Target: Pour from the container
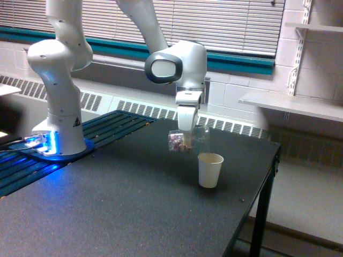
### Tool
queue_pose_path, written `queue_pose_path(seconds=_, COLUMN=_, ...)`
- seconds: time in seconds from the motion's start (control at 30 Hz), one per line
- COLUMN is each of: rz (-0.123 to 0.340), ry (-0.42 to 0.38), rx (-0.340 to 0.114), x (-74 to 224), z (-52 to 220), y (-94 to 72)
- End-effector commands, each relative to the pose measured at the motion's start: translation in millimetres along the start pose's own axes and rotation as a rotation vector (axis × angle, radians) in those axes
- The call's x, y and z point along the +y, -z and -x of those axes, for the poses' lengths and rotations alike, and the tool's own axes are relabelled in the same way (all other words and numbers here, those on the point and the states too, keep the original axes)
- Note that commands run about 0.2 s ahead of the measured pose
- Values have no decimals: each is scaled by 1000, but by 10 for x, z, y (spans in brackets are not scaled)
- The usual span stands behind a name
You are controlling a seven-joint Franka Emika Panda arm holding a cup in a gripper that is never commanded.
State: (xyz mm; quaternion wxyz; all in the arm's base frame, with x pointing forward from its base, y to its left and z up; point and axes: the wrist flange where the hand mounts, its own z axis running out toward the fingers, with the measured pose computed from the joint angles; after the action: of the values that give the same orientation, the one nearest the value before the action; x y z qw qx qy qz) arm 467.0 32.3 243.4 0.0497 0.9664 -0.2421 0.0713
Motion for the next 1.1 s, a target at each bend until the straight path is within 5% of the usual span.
queue_pose_path(seconds=0.03, rz=25, ry=13, rx=-6, x=-128, z=42, y=-21)
queue_pose_path(seconds=1.1, rz=134, ry=58, rx=-14, x=-232, z=-64, y=-45)
